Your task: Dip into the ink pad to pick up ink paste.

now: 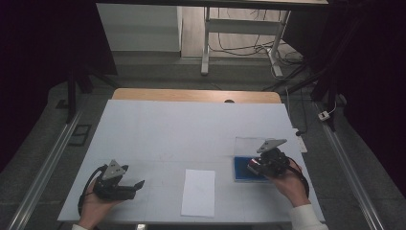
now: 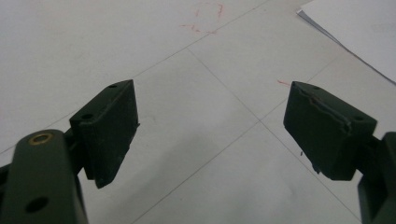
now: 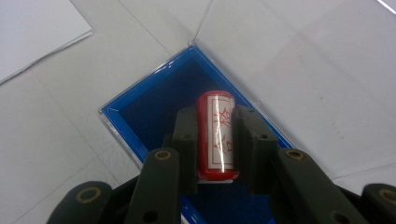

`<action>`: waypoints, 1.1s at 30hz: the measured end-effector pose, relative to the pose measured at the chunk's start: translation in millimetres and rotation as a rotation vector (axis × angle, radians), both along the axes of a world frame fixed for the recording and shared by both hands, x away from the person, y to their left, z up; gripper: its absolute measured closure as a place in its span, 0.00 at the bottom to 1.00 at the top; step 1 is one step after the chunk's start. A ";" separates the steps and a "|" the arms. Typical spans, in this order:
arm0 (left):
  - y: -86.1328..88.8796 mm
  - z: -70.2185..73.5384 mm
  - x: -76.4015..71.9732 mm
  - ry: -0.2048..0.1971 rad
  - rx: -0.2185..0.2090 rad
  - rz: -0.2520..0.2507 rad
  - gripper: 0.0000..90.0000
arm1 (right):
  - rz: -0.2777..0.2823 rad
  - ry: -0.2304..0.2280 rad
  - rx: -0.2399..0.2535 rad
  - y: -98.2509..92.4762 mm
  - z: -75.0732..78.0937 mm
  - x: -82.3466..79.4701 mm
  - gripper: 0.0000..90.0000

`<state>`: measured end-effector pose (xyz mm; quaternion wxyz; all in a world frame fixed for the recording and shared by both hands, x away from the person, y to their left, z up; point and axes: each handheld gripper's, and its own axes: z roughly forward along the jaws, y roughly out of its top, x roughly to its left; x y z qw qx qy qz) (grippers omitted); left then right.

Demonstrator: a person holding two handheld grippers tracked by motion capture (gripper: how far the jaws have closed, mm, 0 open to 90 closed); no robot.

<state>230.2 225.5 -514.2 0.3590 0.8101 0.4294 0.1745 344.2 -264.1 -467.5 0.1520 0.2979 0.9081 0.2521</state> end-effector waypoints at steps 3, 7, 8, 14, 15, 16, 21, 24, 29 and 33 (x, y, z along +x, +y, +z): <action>-0.6 -0.2 -0.4 0.003 0.003 -0.001 0.20 | -0.002 0.004 0.009 -1.6 -1.2 0.5 0.79; -0.3 0.1 -0.6 0.003 0.002 0.001 0.20 | -0.004 0.010 0.034 -4.7 -2.9 1.6 0.78; -0.1 0.1 -0.7 0.003 0.001 0.001 0.20 | -0.005 0.012 0.040 -6.0 -3.1 1.9 0.78; 0.0 -0.6 -0.6 0.004 0.003 0.004 0.20 | -0.007 0.010 0.048 -6.0 -4.3 1.3 0.78; 0.0 -0.7 -0.4 0.006 0.003 0.000 0.20 | -0.007 0.010 0.048 -6.0 -4.3 1.3 0.78; 0.0 -0.8 -0.4 0.007 0.005 -0.001 0.20 | -0.008 0.009 0.045 -5.4 -4.2 1.1 0.78; 0.2 -1.0 -0.3 0.008 0.006 0.000 0.20 | -0.010 0.009 0.043 -5.3 -4.4 1.2 0.78; 0.3 -1.1 -0.2 0.008 0.007 0.001 0.20 | -0.008 0.010 0.042 -5.6 -4.5 1.4 0.78; 0.1 -1.2 -0.5 0.009 0.009 -0.002 0.20 | -0.011 0.009 0.041 -5.1 -4.7 0.7 0.78; 0.8 -0.9 -0.8 0.007 0.007 0.000 0.20 | -0.010 0.012 0.044 -5.7 -4.8 1.0 0.78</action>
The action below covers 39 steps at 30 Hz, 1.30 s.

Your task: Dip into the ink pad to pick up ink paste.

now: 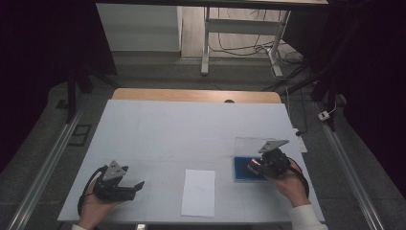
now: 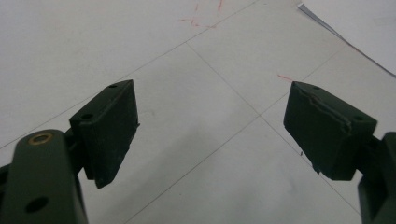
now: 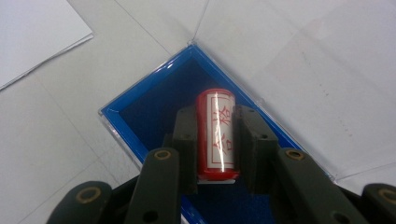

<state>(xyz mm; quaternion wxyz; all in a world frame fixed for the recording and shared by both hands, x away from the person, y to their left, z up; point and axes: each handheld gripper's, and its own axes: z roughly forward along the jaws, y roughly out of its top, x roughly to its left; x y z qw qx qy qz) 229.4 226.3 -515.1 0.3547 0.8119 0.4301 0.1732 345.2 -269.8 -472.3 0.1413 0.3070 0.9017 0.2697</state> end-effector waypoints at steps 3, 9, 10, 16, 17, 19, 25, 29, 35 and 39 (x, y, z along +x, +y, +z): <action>-0.4 0.1 0.1 0.000 0.000 -0.002 0.20 | -0.001 -0.007 0.009 -0.8 -1.0 -0.4 0.78; -0.5 0.3 0.1 0.000 -0.001 -0.001 0.20 | 0.004 -0.018 -0.015 2.3 -0.3 -2.2 0.78; -0.5 0.2 0.1 0.000 -0.001 -0.002 0.20 | 0.004 -0.019 -0.016 2.4 -0.3 -2.3 0.78; -0.5 0.2 0.4 0.000 -0.001 -0.001 0.20 | 0.008 -0.023 -0.018 2.5 0.0 -2.9 0.78; -0.2 0.5 0.4 -0.001 -0.004 -0.002 0.20 | 0.004 -0.032 -0.029 4.2 0.3 -4.2 0.78; 0.2 1.2 0.3 -0.003 -0.006 -0.002 0.20 | 0.007 -0.050 -0.044 6.8 3.3 -6.3 0.78; 0.2 2.4 0.5 -0.008 -0.006 -0.007 0.20 | 0.012 -0.054 0.003 5.4 7.4 -7.0 0.78; 1.0 2.7 0.2 -0.009 -0.008 -0.005 0.20 | 0.000 -0.083 0.062 2.6 17.9 -10.5 0.78; 2.1 3.2 0.4 -0.010 -0.010 0.002 0.20 | -0.005 -0.134 0.106 -0.8 31.3 -16.4 0.78; 1.8 2.9 0.5 -0.010 -0.008 0.000 0.20 | 0.002 -0.142 0.134 -4.1 37.8 -18.3 0.78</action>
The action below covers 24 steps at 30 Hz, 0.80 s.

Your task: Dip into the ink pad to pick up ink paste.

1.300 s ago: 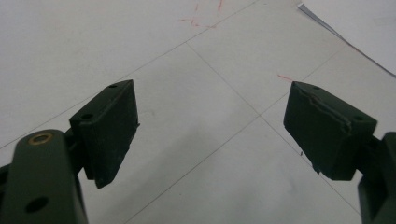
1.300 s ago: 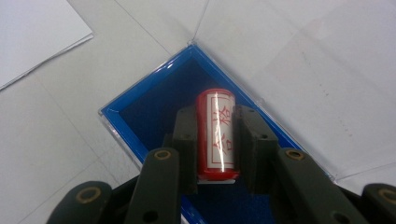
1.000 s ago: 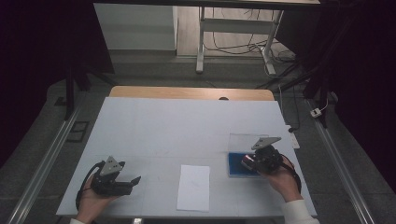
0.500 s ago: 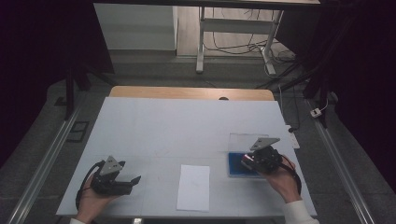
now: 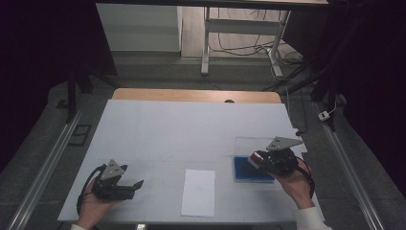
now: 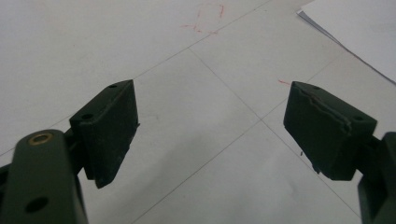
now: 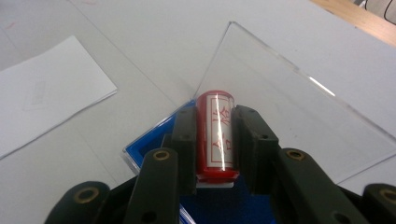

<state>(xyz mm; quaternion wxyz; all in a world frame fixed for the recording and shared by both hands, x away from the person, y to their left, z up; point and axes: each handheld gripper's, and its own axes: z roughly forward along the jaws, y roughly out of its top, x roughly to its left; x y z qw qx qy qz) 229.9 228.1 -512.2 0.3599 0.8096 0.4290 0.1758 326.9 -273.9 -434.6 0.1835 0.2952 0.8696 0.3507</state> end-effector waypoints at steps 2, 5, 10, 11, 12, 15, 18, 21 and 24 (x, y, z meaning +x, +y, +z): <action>0.0 0.1 -0.1 0.000 -0.001 0.001 0.20 | 0.007 -0.004 0.003 -1.1 3.2 -1.1 0.78; 0.1 0.0 0.0 -0.001 0.000 0.001 0.20 | 0.011 -0.013 0.010 -1.9 7.8 -2.8 0.78; -0.1 -0.5 0.3 0.001 0.001 -0.001 0.20 | 0.020 -0.015 0.016 -1.9 12.2 -4.3 0.78; -0.2 -0.6 0.2 0.001 0.001 -0.002 0.20 | 0.020 -0.015 0.015 -1.7 12.2 -4.3 0.78; -0.2 -0.5 0.2 0.001 0.001 -0.002 0.20 | 0.020 -0.013 0.014 -1.5 12.0 -4.1 0.78; -0.2 -0.5 0.1 0.001 0.002 -0.002 0.20 | 0.018 -0.007 0.005 0.0 9.8 -3.3 0.78; -0.3 -0.8 0.3 0.002 0.004 -0.003 0.20 | 0.020 -0.002 -0.017 2.7 7.3 -2.6 0.78; -0.2 -1.1 0.5 0.003 0.006 -0.005 0.20 | 0.018 0.002 -0.027 4.1 5.8 -1.9 0.78; -0.3 -1.2 0.5 0.003 0.007 -0.005 0.20 | 0.017 0.007 -0.039 4.3 3.7 -0.8 0.78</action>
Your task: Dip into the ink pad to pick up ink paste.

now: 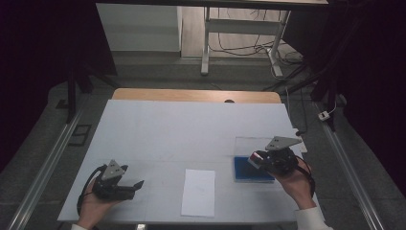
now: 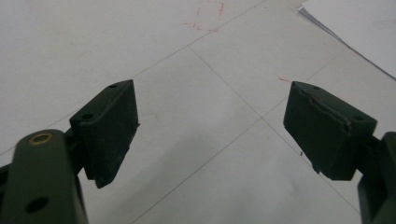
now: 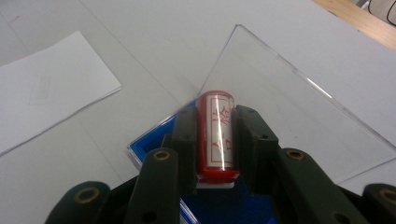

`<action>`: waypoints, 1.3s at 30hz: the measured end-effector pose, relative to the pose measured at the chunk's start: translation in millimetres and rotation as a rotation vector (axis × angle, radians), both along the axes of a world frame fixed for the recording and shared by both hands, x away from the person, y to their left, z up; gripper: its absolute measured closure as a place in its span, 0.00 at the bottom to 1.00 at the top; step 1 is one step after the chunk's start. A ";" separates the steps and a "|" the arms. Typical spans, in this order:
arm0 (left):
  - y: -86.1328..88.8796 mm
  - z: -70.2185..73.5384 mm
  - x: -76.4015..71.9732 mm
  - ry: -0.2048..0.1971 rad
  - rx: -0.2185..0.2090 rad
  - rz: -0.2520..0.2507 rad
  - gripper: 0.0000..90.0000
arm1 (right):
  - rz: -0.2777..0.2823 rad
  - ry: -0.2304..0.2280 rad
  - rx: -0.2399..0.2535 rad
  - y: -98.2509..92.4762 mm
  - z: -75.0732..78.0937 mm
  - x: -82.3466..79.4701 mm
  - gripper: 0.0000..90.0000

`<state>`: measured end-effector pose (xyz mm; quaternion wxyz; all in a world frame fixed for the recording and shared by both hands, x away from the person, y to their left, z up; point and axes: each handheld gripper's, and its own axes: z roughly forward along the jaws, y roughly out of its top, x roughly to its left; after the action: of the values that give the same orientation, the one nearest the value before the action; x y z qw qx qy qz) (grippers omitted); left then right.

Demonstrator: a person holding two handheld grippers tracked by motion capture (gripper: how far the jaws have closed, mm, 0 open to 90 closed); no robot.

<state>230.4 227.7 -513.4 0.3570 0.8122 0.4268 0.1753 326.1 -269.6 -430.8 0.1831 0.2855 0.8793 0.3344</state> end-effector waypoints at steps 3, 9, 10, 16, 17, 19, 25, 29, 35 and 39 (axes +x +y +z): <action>0.0 0.0 0.0 0.001 0.001 0.000 0.20 | -0.007 0.009 -0.007 0.1 -3.7 1.7 0.78; -0.2 0.1 0.0 0.001 0.002 0.000 0.20 | -0.011 0.024 -0.024 0.1 -11.0 6.0 0.78; -0.1 0.0 0.0 0.001 0.001 -0.001 0.20 | -0.013 0.028 -0.026 -0.2 -11.9 6.5 0.78; -0.4 -0.7 0.5 0.003 0.005 -0.001 0.21 | -0.019 0.048 -0.034 -1.2 -17.5 9.5 0.78; -0.4 -0.8 0.5 0.003 0.005 -0.002 0.21 | -0.019 0.054 -0.035 -0.9 -18.3 9.8 0.78; -0.5 -0.7 0.4 0.002 0.005 -0.001 0.21 | -0.015 0.055 -0.044 -1.1 -20.1 10.9 0.78; -0.6 -0.7 0.2 0.001 0.005 -0.002 0.21 | -0.023 0.074 -0.052 -0.2 -26.6 12.7 0.78; -0.5 -0.9 0.4 0.004 0.005 -0.003 0.21 | -0.019 0.085 -0.068 0.3 -30.6 14.5 0.78; -1.0 -0.9 0.2 0.002 0.008 -0.002 0.21 | -0.016 0.091 -0.098 1.7 -35.4 16.1 0.78; -0.9 -0.9 0.2 0.003 0.008 -0.002 0.21 | -0.023 0.090 -0.106 3.0 -35.5 15.1 0.78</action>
<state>230.5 226.8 -514.3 0.3533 0.8144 0.4256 0.1756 341.2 -266.6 -466.3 0.1621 0.3003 0.8998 0.2719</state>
